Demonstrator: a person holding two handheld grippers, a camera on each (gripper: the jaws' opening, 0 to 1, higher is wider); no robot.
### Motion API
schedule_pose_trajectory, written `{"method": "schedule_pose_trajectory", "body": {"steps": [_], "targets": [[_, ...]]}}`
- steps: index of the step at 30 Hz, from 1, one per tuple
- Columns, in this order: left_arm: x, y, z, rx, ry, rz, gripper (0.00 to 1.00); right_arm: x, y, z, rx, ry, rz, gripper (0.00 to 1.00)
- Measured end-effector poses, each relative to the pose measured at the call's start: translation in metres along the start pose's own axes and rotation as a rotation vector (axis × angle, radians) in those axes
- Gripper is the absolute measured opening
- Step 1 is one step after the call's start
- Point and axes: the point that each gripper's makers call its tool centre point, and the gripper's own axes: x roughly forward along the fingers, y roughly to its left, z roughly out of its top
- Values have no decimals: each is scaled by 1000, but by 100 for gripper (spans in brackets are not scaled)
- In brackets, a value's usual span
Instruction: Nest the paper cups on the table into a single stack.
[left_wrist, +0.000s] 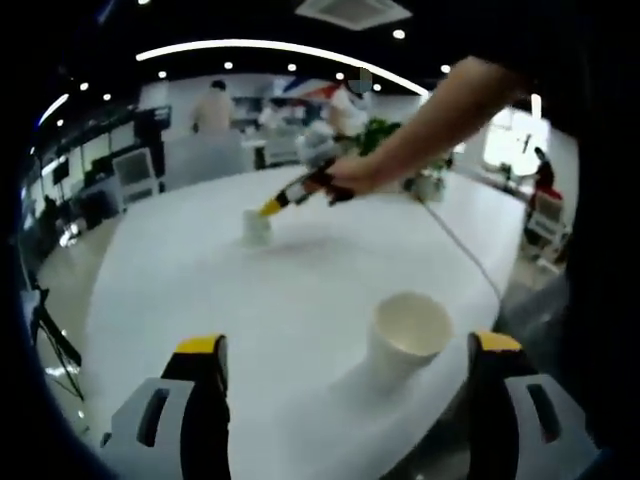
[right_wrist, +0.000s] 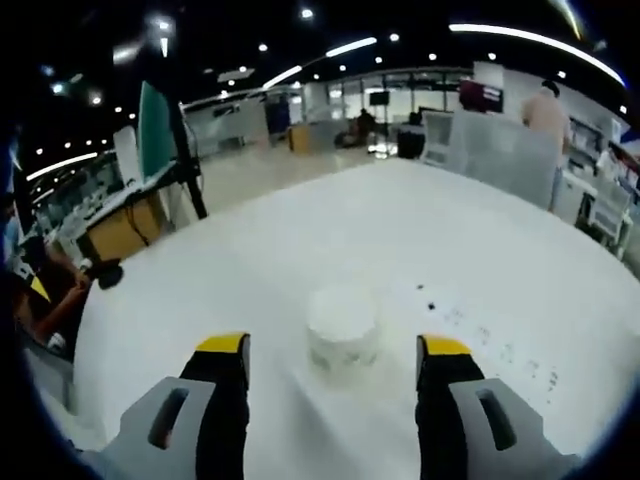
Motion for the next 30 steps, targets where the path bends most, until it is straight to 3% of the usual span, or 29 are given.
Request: {"method": "schedule_pose_trajectory", "body": {"steps": [3, 9, 12, 21, 27, 30], "targets": [[0, -2, -7, 10, 26, -6, 99, 9, -2, 0, -34, 19, 15, 62], [-1, -3, -9, -11, 22, -4, 99, 22, -4, -2, -56, 43, 30, 58], [-1, -2, -8, -22, 17, -3, 99, 21, -4, 0, -82, 45, 1, 58], [0, 2, -9, -39, 15, 3, 98, 27, -3, 1, -73, 42, 6, 44], [-2, 2, -13, -63, 11, 5, 98, 28, -1, -1, -120, 59, 10, 36], [-2, 2, -13, -66, 9, 7, 97, 27, 2, 0, -122, 58, 11, 36]]}}
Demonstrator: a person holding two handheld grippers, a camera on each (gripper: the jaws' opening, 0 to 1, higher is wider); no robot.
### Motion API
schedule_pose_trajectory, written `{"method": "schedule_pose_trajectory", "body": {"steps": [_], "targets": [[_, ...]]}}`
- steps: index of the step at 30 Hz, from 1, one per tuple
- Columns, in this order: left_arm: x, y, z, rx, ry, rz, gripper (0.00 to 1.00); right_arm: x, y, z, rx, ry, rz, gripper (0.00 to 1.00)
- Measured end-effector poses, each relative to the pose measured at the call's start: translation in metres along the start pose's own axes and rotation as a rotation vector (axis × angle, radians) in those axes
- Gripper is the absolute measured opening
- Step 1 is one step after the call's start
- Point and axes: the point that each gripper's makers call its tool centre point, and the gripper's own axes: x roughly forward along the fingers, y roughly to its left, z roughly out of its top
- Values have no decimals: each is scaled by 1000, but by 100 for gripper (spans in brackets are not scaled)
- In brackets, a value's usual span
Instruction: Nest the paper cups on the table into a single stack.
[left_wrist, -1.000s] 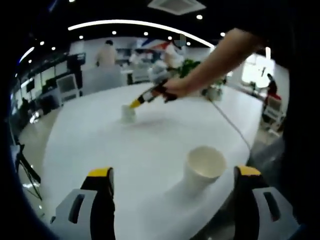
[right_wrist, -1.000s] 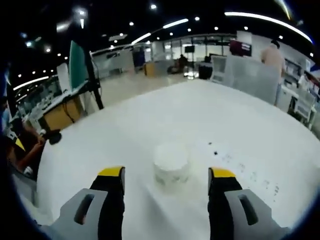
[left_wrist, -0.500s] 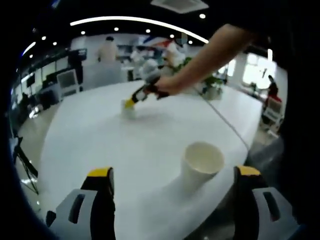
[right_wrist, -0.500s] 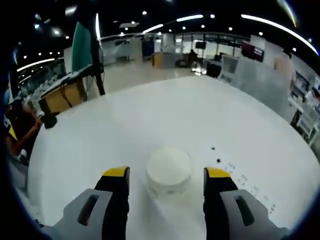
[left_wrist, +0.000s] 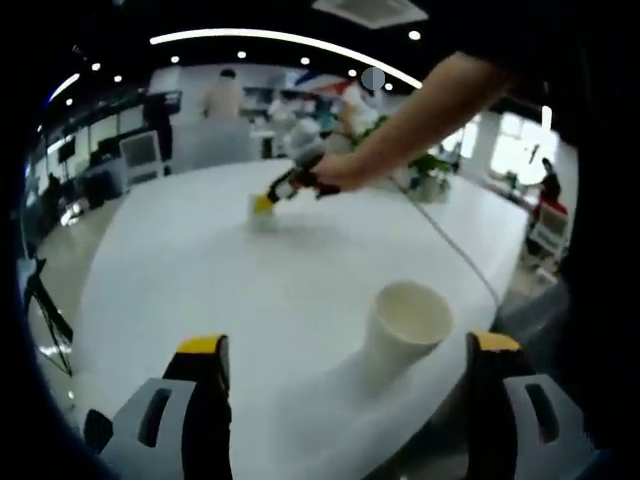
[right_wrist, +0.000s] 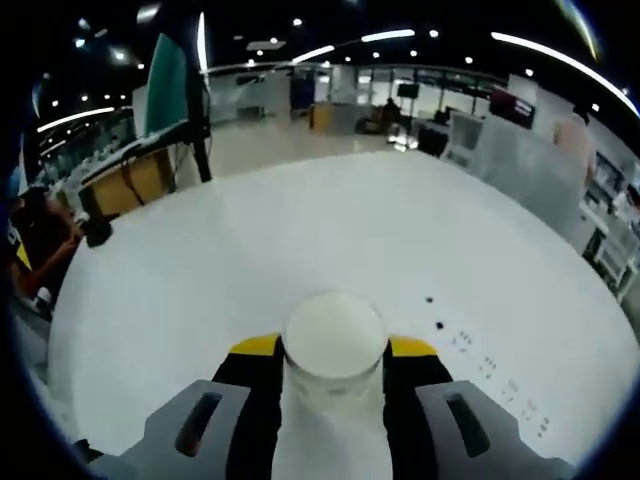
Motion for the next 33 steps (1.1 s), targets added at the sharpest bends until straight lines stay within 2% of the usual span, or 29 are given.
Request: {"method": "schedule_pose_trajectory", "body": {"steps": [13, 19, 23, 33], "targets": [[-4, 2, 2, -10, -15, 7, 96, -5, 4, 3, 9, -16, 27, 35], [-6, 0, 7, -8, -27, -1, 97, -16, 10, 12, -3, -34, 37, 35], [-7, 0, 9, -7, -26, 4, 96, -18, 9, 10, -12, -36, 45, 35], [-7, -6, 14, 12, -29, -9, 96, -54, 20, 11, 20, -81, 48, 35]]}}
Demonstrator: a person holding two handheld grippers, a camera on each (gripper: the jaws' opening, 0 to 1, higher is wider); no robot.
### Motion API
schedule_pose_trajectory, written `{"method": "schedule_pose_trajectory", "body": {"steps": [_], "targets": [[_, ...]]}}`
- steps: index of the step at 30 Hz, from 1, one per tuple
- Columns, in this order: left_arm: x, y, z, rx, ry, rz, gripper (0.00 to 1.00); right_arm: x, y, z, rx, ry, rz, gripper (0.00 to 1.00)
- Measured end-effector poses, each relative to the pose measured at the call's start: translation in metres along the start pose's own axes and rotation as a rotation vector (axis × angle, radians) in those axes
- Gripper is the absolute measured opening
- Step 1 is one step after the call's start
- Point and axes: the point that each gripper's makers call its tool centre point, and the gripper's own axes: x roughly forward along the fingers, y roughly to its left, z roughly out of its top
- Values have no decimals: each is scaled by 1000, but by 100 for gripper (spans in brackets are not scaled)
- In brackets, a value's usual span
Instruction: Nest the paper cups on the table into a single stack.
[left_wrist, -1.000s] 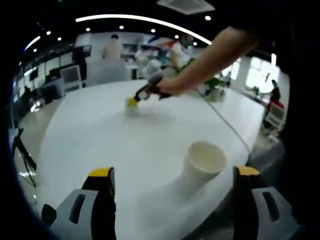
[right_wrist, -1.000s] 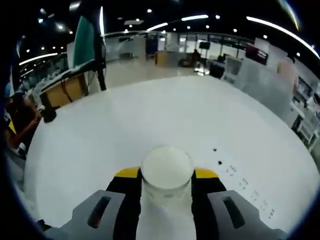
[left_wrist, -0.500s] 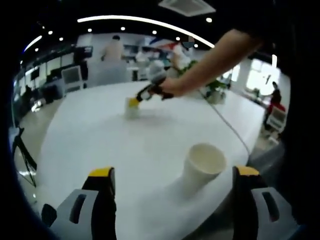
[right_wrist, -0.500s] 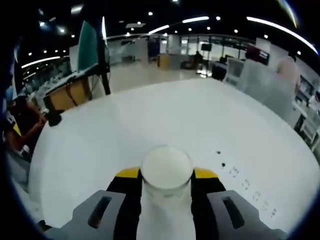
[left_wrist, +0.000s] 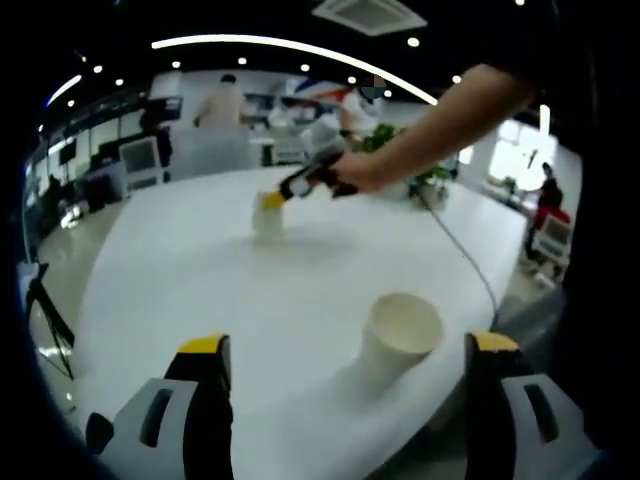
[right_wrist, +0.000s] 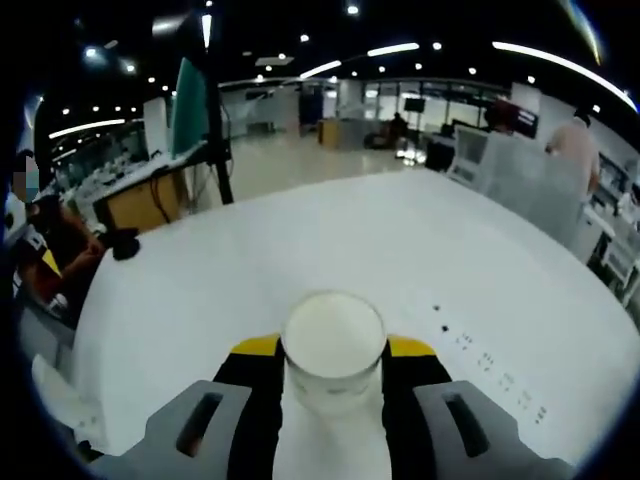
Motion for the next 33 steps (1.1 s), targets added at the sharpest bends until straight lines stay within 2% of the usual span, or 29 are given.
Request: {"method": "schedule_pose_trajectory", "body": {"steps": [10, 16, 22, 28, 33], "targets": [[4, -2, 5, 18, 5, -27, 96, -40, 21, -2, -14, -9, 21, 35], [7, -6, 7, 36, 7, -39, 95, -62, 27, -8, -33, -10, 24, 35], [7, -8, 8, 69, 8, -50, 94, -84, 45, -12, -47, -8, 27, 35], [8, -9, 5, 57, 9, -56, 94, -102, 58, -19, -41, -17, 45, 35], [7, -14, 3, 62, 13, -66, 94, -117, 80, -15, -52, -43, 74, 35]]}}
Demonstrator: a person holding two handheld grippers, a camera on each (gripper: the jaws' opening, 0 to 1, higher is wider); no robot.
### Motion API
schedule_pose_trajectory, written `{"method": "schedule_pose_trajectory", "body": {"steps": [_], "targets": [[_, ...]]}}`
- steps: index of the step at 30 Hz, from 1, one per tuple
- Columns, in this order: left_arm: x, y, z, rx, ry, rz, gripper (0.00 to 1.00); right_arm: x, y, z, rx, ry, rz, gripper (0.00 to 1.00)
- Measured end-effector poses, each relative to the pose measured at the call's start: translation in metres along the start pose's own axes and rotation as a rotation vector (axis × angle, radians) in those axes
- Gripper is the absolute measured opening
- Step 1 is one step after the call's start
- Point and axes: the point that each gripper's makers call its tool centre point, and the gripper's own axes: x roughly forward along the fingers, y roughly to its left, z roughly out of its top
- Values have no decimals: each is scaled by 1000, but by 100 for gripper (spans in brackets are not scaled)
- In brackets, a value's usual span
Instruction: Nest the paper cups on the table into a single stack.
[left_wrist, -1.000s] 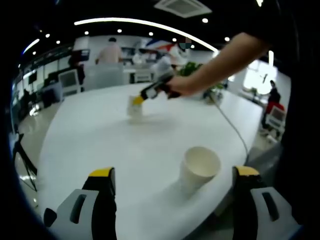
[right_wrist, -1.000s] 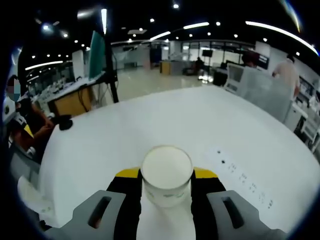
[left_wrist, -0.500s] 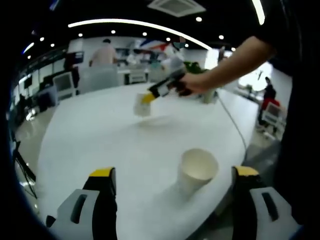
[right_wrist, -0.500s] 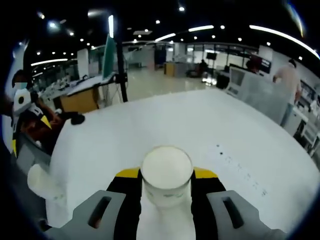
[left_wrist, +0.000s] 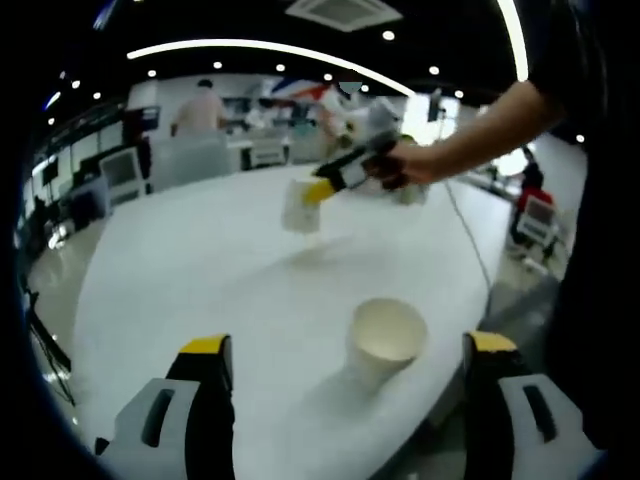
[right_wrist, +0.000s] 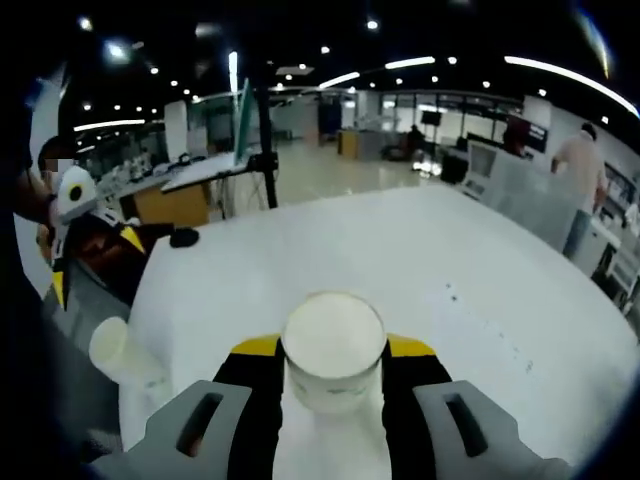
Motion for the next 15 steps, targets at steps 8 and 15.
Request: {"method": "schedule_pose_trajectory", "body": {"steps": [8, 15], "targets": [[-4, -5, -2, -9, 1, -8, 94, -20, 29, 10, -15, -46, 36, 35], [-9, -8, -2, -9, -2, -11, 94, -41, 53, 18, -13, -86, 57, 35]]}}
